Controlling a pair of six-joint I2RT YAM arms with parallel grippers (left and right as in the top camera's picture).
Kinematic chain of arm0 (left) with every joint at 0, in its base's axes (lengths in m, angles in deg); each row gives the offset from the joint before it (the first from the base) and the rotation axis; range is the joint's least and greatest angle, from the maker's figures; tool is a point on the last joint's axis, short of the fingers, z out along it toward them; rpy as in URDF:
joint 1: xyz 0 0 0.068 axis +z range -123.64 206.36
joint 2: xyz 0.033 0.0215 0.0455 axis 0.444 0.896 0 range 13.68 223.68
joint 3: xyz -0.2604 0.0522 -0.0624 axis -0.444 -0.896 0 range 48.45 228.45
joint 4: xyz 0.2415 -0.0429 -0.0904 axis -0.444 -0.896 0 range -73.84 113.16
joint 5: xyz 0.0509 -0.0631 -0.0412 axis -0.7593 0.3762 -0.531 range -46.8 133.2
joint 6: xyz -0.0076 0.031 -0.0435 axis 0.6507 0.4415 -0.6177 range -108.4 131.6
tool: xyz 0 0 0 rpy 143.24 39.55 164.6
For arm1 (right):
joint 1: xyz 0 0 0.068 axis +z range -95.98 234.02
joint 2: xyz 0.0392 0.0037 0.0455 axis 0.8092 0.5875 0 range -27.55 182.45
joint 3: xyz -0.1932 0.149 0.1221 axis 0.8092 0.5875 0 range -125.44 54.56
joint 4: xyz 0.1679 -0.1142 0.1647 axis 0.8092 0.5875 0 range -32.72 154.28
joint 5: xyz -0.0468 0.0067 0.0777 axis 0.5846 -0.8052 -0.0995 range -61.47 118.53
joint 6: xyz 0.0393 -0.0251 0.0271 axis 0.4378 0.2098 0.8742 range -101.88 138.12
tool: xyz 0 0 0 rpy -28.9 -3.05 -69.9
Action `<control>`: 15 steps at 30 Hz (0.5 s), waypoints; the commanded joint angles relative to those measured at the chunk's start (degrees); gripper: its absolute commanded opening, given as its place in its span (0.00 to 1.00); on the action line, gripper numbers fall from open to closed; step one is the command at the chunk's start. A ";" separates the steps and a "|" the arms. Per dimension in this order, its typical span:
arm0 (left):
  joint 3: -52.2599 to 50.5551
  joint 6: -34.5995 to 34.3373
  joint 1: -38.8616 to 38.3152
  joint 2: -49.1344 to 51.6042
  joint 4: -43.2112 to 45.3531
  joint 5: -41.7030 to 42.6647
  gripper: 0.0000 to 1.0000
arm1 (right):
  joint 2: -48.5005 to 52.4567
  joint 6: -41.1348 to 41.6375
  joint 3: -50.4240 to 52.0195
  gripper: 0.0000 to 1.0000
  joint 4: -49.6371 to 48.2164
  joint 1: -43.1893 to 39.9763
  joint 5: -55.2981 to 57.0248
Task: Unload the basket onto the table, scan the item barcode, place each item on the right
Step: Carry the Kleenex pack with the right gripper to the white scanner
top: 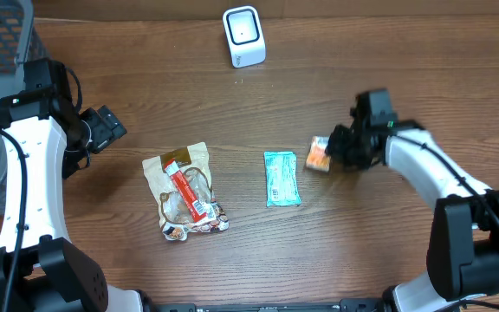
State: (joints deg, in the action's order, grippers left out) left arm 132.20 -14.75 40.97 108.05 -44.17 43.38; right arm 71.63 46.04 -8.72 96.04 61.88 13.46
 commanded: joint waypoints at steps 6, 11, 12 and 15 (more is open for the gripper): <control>1.18 1.07 -0.39 0.02 0.11 -0.24 1.00 | -2.08 -7.32 -34.01 0.03 22.16 -0.09 7.78; 1.18 1.07 -0.39 0.02 0.11 -0.24 1.00 | 0.76 -7.43 -56.54 0.03 32.72 0.15 7.74; 1.18 1.07 -0.39 0.02 0.13 -0.24 1.00 | 1.97 -7.43 -61.11 0.03 34.64 0.35 7.74; 1.18 1.07 -0.39 0.02 0.11 -0.24 1.00 | 6.03 -8.00 -72.15 0.03 38.66 1.57 7.76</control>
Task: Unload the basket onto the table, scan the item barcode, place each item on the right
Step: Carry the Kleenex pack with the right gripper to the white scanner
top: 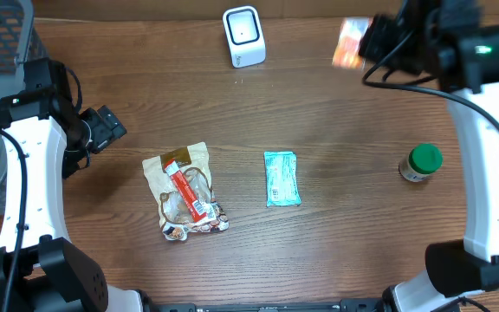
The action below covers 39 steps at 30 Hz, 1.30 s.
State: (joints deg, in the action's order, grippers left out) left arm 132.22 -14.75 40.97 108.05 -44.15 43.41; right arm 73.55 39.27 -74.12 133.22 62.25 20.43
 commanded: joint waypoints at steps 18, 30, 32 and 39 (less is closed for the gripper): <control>1.16 1.07 -0.39 0.02 0.09 -0.26 1.00 | 29.86 -48.96 -10.82 0.04 -30.86 19.76 30.71; 1.16 1.07 -0.39 0.02 0.09 -0.26 1.00 | 42.71 -58.16 -10.78 0.04 -47.47 20.63 36.81; 1.16 1.07 -0.39 0.02 0.09 -0.26 1.00 | 44.09 -59.01 -10.78 0.04 -50.18 20.63 36.79; 1.16 1.07 -0.39 0.02 0.09 -0.26 1.00 | 47.54 -61.57 -10.78 0.04 -56.98 20.74 36.61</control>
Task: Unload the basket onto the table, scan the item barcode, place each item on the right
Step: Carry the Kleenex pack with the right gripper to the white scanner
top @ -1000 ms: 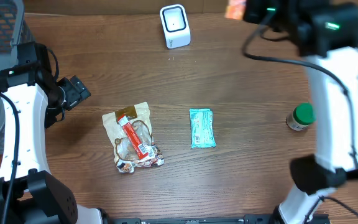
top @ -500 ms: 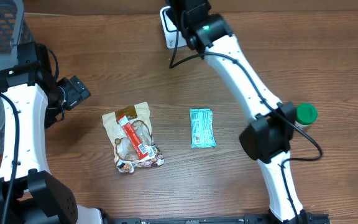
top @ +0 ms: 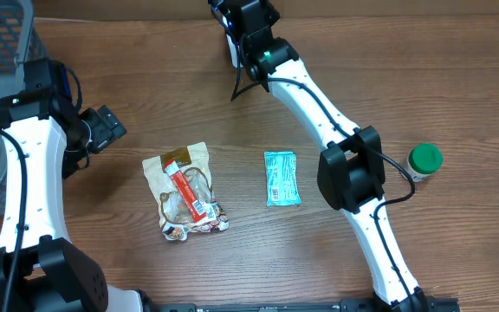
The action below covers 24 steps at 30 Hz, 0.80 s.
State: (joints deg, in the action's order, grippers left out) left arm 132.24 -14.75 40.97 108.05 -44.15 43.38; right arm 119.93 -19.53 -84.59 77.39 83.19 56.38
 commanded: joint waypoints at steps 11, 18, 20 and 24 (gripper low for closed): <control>1.14 1.09 -0.39 0.02 0.09 -0.24 1.00 | 2.56 -13.60 2.01 0.04 -2.93 0.31 0.63; 1.14 1.07 -0.39 0.02 0.09 -0.24 1.00 | 2.54 -13.14 1.95 0.04 -2.95 0.31 1.14; 1.14 1.07 -0.39 0.02 0.09 -0.24 1.00 | 1.84 -12.11 1.64 0.04 -3.13 0.59 4.79; 1.14 1.07 -0.39 0.02 0.09 -0.24 1.00 | -3.50 -0.52 1.62 0.04 -1.53 0.76 7.19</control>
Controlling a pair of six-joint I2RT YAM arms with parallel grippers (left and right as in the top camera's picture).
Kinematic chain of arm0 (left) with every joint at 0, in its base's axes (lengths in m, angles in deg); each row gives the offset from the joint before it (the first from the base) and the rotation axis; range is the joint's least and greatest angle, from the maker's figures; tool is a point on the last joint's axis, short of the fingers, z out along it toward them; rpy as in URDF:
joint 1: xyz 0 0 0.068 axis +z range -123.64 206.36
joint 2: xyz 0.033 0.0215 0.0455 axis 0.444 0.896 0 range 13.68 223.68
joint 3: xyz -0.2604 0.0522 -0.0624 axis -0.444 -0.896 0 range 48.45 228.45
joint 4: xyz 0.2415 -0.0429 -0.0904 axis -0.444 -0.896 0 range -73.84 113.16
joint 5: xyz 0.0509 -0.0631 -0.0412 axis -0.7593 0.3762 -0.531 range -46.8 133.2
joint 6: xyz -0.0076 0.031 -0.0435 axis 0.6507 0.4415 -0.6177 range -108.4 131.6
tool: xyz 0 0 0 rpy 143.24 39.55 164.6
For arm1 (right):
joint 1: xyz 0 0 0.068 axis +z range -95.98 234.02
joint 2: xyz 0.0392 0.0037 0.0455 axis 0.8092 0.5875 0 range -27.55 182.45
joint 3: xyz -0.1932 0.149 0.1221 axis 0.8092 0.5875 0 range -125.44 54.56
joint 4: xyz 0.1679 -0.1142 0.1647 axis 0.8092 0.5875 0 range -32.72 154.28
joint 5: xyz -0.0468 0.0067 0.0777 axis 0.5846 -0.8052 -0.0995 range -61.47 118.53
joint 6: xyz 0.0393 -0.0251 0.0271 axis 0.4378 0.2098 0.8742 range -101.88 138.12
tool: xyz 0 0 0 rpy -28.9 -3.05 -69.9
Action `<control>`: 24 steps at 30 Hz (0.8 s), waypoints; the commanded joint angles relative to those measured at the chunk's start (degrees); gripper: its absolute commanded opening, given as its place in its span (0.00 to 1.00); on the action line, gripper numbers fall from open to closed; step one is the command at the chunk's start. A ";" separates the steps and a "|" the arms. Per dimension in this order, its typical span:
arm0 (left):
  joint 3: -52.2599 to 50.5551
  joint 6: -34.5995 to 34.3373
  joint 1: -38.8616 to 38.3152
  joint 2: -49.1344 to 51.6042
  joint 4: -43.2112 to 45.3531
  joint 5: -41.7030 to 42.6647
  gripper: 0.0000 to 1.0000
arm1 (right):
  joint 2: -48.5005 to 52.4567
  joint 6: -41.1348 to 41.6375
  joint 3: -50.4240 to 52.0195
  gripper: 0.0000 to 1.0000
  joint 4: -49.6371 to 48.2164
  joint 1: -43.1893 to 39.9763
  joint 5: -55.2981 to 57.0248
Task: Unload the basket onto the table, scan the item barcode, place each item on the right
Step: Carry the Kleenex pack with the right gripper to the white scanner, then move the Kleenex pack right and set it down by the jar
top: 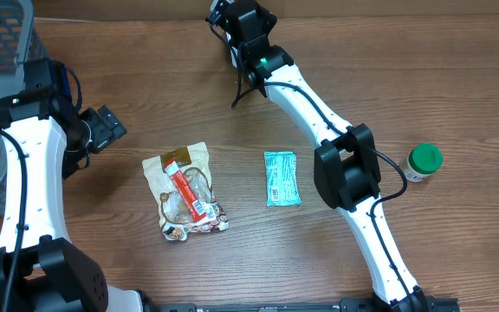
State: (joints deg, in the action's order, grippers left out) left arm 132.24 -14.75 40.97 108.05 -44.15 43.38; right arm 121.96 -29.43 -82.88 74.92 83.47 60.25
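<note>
My right arm reaches from the front right across the table to the back centre. Its wrist and the right gripper [235, 19] hang over the spot of the white scanner [231, 54], of which only a sliver shows at the wrist's left edge. The fingers, and anything held in them, are hidden under the wrist. No orange packet shows anywhere. My left gripper [109, 128] hovers at the left, apart from every item, and its jaw state is unclear.
A tan snack bag with a red label [184, 191] lies left of centre. A teal packet [281, 178] lies in the middle and a green-lidded jar [422, 162] stands at the right. A grey mesh basket fills the far left corner.
My right wrist has shifted slightly left and back over the scanner, and its elbow has moved a little left. The left arm and the table items have not moved.
My right gripper was at a small orange packet on the table, right of the teal packet. Then it held the packet high at the back right, with the green-lidded jar uncovered. Then the wrist stood over the scanner, and it remains there now.
</note>
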 commanded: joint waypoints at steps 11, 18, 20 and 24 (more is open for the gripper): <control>1.14 1.07 -0.39 0.02 0.09 -0.24 1.00 | -32.54 34.86 -0.09 0.04 27.96 -0.37 -0.07; 1.14 1.07 -0.39 0.02 0.09 -0.24 1.00 | -44.54 53.70 -0.09 0.04 55.30 -7.23 -7.72; 1.14 1.07 -0.39 0.02 0.09 -0.24 1.00 | -45.16 55.25 -0.09 0.04 63.34 -10.38 -10.27; 1.14 1.07 -0.39 0.02 0.09 -0.24 1.00 | -44.44 56.61 1.81 0.04 76.00 -16.92 -16.79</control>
State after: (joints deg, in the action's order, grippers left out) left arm 132.24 -14.75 40.97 108.05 -44.13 43.38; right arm 73.83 22.07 -83.63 148.21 69.40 50.26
